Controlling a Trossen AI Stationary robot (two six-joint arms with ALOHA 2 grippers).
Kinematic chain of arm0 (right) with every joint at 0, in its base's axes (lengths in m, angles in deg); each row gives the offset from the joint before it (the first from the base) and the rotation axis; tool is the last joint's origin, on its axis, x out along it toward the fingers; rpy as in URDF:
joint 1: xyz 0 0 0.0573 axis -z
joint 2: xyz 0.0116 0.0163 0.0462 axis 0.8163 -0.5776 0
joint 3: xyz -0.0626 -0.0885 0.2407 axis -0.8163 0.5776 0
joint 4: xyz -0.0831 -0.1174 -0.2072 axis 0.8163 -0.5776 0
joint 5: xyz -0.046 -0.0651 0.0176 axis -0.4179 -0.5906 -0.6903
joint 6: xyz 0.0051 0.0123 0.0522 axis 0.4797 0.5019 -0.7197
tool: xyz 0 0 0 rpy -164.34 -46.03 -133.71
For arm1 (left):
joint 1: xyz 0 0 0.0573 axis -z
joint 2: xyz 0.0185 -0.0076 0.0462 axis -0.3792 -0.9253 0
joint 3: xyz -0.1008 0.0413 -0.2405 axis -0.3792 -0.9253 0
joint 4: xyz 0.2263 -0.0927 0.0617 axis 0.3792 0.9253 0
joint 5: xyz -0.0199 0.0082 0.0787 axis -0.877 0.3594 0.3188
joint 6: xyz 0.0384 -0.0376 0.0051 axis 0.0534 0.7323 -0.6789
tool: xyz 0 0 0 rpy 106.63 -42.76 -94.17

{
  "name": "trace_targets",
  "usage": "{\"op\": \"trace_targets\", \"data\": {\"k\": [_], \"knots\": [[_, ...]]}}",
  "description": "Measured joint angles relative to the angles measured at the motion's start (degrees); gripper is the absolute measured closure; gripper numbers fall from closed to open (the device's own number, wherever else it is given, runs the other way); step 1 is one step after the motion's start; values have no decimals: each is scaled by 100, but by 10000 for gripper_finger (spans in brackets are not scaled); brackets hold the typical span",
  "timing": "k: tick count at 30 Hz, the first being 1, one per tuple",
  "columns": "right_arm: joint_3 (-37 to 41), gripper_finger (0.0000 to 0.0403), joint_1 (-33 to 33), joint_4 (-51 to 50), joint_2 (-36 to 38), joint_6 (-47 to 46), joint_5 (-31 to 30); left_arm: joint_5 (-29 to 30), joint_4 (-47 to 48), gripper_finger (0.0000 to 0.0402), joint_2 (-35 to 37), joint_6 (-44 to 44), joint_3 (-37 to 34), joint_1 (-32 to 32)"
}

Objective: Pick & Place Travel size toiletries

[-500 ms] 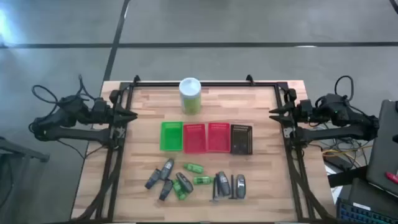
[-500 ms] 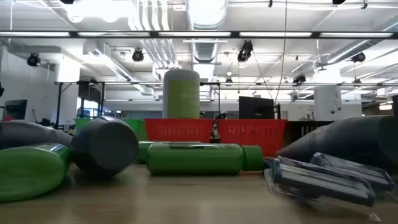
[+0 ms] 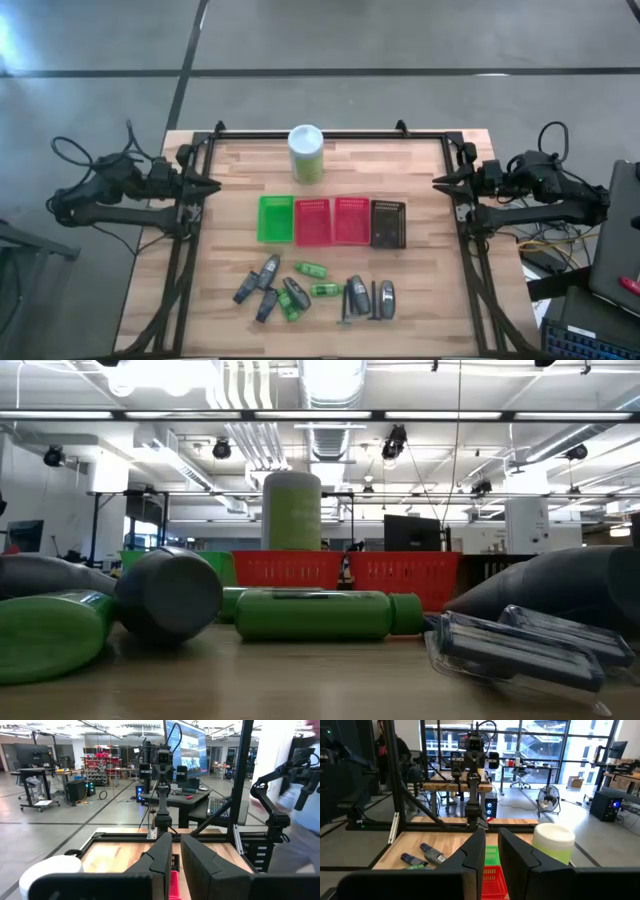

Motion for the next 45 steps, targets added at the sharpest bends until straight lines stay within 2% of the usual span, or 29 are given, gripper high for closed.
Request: {"op": "trace_targets", "data": {"k": [45], "knots": [[-2,239,0,50,-2,0,-2,-1,0,353,0,-2,0,0]]}}
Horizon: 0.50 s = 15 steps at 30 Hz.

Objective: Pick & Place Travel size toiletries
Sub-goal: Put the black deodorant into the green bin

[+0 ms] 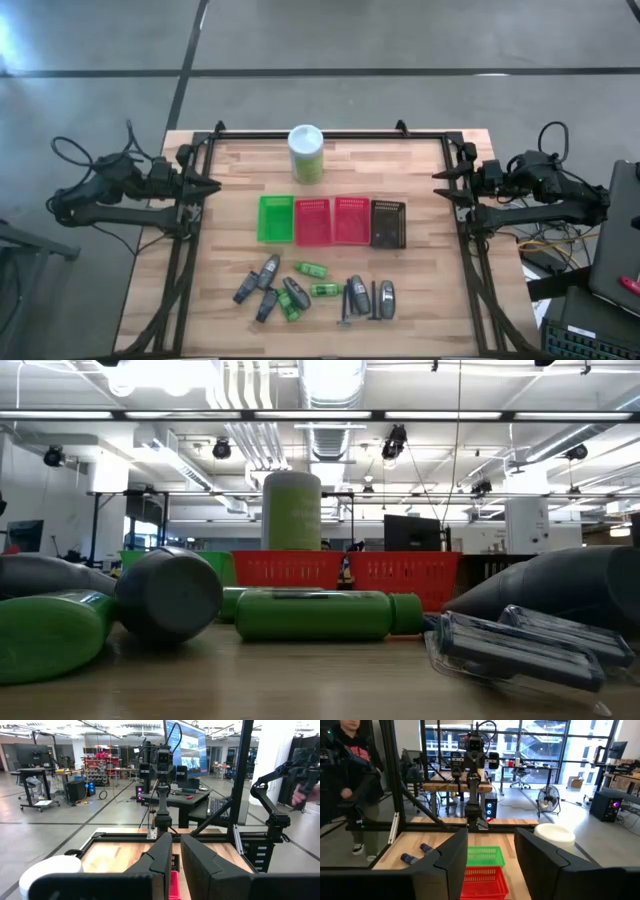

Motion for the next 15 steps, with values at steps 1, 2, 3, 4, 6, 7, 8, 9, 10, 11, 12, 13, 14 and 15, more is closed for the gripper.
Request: {"op": "trace_targets", "data": {"k": [1,2,3,4,6,7,8,9,10,11,12,13,14,15], "knots": [[1,237,-1,56,0,-3,0,0,0,353,0,0,0,0],[2,236,-2,93,0,-20,0,2,0,353,0,2,0,0],[0,234,-2,118,0,-81,0,2,1,353,0,-10,0,0],[1,232,-2,151,2,-152,0,4,21,353,0,-139,0,-1],[1,227,-2,306,-2,-184,-1,16,119,353,0,-732,-2,0],[1,225,-1,394,-30,-184,-1,30,121,353,0,-1011,-2,0],[2,223,-2,494,-57,-186,0,29,116,353,0,-1221,-2,-1],[0,221,0,585,-77,-223,0,30,120,353,0,-1359,-2,0],[0,220,0,645,-113,-337,0,30,113,353,0,-1427,-2,0],[0,218,-2,705,-156,-480,0,30,109,353,0,-1438,-2,0],[0,216,0,780,-201,-613,-2,30,111,353,0,-1434,-2,-2],[0,215,2,812,-236,-710,-3,29,113,353,0,-1404,-2,0],[0,213,2,805,-274,-768,-3,28,114,353,0,-1383,-2,0],[0,212,2,807,-328,-817,-4,28,110,353,0,-1370,-2,0]]}}
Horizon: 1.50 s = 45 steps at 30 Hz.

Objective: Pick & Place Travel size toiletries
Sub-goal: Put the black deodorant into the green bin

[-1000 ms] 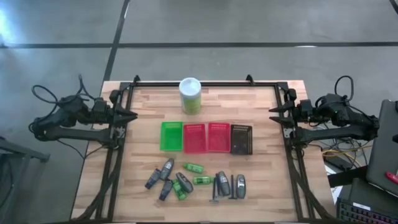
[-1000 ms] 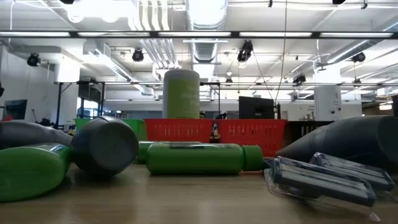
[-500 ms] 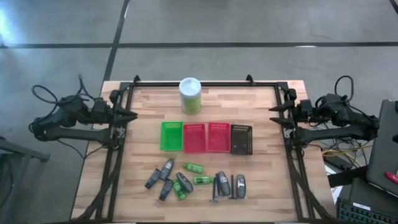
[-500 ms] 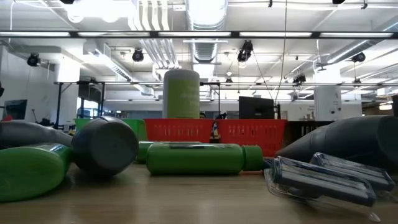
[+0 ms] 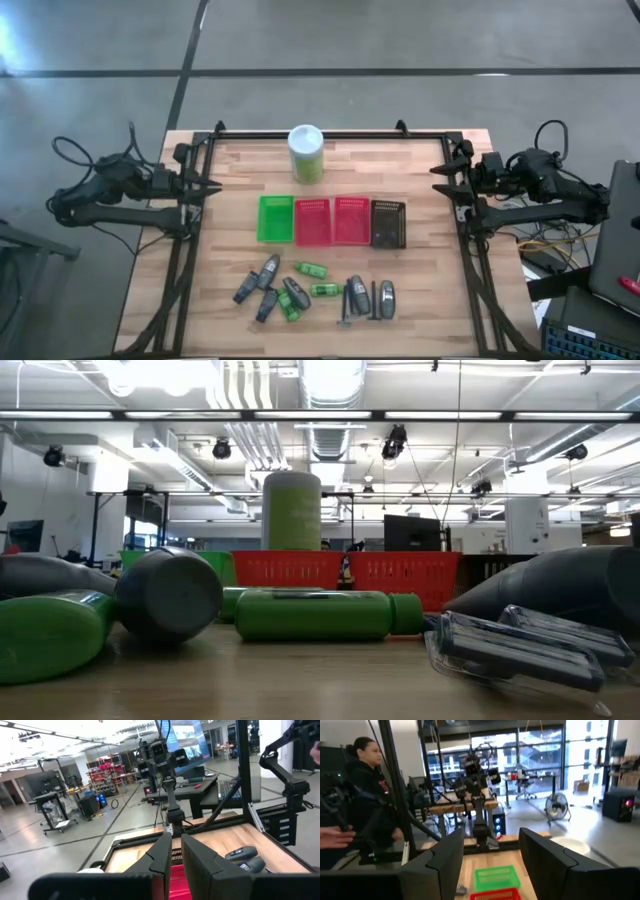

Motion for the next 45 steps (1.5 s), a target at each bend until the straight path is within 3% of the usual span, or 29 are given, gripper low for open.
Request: {"op": "trace_targets", "data": {"k": [10,16,22,29,34,38,45], "knots": [[0,229,-2,3,-604,-1270,1,0,-171,353,0,34,0,0],[0,248,-2,370,-1010,-3125,0,-44,-698,353,0,1671,0,0],[0,269,-20,1039,-1574,-3236,50,-41,-1485,353,-20,2747,0,0],[0,281,-15,1658,-2276,-3205,50,35,-2428,353,-50,2806,0,-2],[-225,267,-15,1547,-2886,-3225,48,71,-2779,353,-97,2889,0,0],[-891,247,-15,860,-3431,-3113,50,471,-2492,353,-359,3230,4,0],[-2580,212,-15,-1743,-4534,-2825,-2,664,-1169,353,-1337,4044,2,9]]}}
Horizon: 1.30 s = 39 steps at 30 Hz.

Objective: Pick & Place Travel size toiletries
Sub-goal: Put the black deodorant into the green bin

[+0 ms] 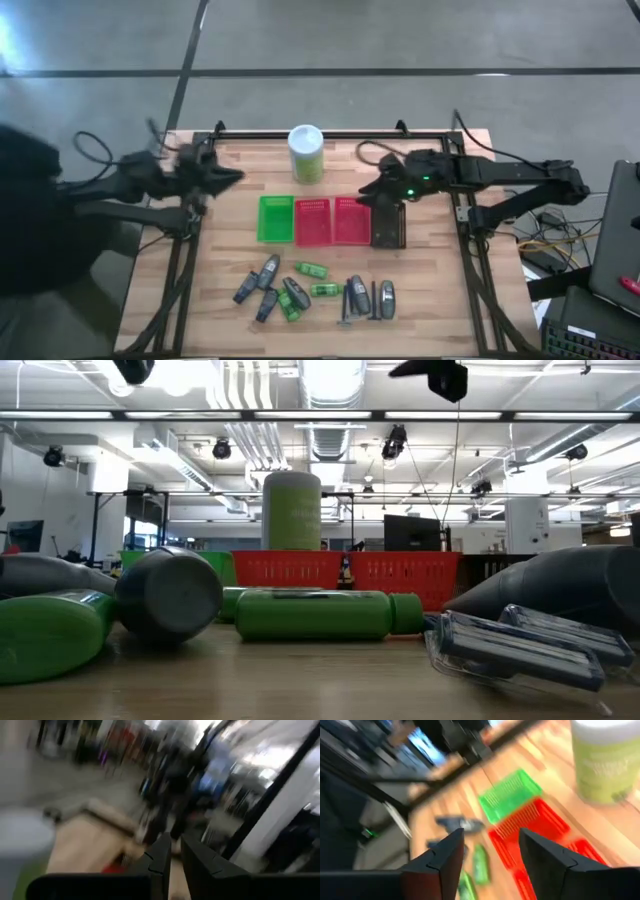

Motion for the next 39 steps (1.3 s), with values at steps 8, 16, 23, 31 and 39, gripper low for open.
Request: {"op": "trace_targets", "data": {"k": [8,16,23,31,39], "knots": [[-872,194,-42,-745,-1133,213,32,-1126,818,378,-902,401,-21,238],[-1030,192,-166,-749,-1704,361,164,-834,1110,395,-990,874,-1,1312],[-1277,184,-169,-691,-2096,404,168,-206,2504,397,-1120,1918,-2,2608],[-1433,168,-179,-685,-2462,404,227,-200,3147,389,-1666,3503,-7,3454],[-1579,144,-215,-746,-2556,366,211,-288,3118,369,-2276,4139,-12,3669]]}}
